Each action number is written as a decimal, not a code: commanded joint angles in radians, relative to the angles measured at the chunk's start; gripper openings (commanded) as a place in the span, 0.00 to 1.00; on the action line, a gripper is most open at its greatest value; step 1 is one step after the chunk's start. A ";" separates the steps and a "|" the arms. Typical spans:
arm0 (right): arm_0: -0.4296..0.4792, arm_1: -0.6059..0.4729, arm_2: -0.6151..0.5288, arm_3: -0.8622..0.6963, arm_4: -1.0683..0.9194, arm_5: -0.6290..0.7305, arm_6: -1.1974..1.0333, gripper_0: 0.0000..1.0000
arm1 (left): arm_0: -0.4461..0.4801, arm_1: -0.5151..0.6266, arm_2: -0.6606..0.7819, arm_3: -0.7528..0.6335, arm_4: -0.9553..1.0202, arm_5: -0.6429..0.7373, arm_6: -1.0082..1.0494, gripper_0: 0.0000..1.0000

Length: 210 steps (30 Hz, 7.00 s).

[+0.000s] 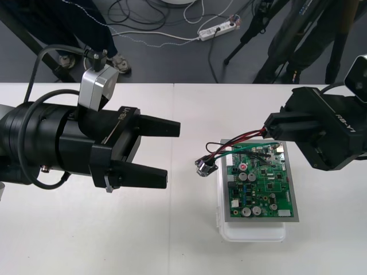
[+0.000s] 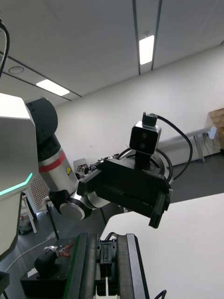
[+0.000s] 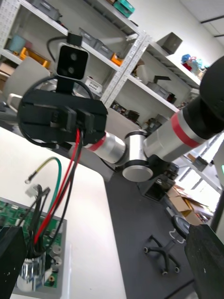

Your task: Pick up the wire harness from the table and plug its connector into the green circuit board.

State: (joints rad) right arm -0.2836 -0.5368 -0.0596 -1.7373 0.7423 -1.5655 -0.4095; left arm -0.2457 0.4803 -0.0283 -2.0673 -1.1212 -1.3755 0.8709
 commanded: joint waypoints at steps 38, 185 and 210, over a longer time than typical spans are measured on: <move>0.084 0.149 -0.046 -0.242 0.313 0.199 0.005 0.00 | -0.032 0.210 -0.173 0.042 0.043 0.363 -0.421 1.00; 0.150 0.176 -0.016 -0.335 0.387 0.305 0.222 0.00 | -0.253 0.126 -0.370 0.154 0.132 0.461 -0.561 0.00; 0.152 0.170 -0.022 -0.335 0.385 0.300 0.205 1.00 | -0.242 0.132 -0.370 0.154 0.138 0.461 -0.578 0.00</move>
State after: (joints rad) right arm -0.1394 -0.3643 -0.0777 -2.0324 1.1273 -1.2633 -0.2305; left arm -0.4560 0.6271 -0.3881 -1.9046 -1.0029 -0.9592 0.2815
